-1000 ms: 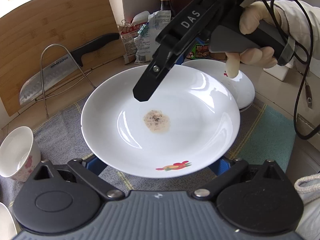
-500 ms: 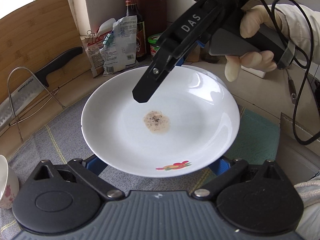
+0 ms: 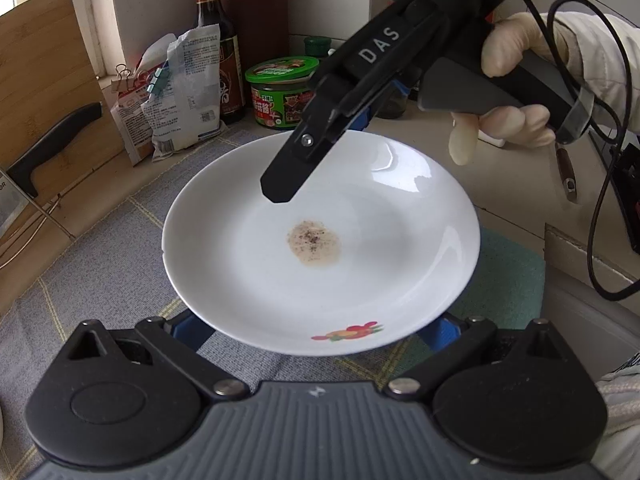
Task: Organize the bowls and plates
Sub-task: 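Carry the stained plate with the right tool over the plate stack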
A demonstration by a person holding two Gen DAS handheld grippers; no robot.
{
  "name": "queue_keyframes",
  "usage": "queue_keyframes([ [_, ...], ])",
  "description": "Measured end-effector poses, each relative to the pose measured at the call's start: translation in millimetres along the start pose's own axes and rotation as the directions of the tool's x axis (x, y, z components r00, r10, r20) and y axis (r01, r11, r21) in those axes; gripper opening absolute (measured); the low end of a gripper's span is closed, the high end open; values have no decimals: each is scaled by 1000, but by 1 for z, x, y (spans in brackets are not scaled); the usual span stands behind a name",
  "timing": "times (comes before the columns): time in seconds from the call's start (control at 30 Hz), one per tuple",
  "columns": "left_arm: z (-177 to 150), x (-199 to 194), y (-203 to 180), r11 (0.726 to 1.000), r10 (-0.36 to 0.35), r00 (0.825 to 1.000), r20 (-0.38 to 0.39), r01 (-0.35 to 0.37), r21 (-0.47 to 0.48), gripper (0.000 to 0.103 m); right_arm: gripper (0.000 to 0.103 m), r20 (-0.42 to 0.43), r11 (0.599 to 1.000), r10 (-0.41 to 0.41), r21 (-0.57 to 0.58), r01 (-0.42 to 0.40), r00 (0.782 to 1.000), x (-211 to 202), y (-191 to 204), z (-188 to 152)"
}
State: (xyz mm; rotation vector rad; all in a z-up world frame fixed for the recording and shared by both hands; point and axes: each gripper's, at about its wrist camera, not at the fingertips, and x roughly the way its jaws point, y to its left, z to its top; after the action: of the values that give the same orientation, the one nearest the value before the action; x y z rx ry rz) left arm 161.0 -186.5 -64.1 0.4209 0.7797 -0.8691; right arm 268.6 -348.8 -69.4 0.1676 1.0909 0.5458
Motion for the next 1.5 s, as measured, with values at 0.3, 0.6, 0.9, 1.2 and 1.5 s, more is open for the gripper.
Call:
queue_keyframes([
  [0.3, 8, 11, -1, 1000, -19, 1000, -7, 19, 17, 102, 103, 12, 999, -5, 48, 5, 1000, -1, -22, -6],
  [0.6, 13, 22, 0, 999, -37, 999, -24, 37, 25, 102, 103, 12, 997, -8, 80, 7, 1000, 1, -36, -8],
  [0.9, 16, 27, 3, 998, -50, 998, -33, 51, 38, 102, 103, 17, 995, -2, 101, 1, 1000, 2, -44, -11],
  [1.2, 19, 29, 4, 996, -60, 997, -39, 62, 58, 102, 103, 14, 994, -9, 107, 8, 1000, 0, -45, -10],
  [1.5, 22, 32, 3, 993, -68, 996, -54, 72, 90, 102, 103, 15, 993, -19, 115, 17, 1000, -4, -43, -11],
])
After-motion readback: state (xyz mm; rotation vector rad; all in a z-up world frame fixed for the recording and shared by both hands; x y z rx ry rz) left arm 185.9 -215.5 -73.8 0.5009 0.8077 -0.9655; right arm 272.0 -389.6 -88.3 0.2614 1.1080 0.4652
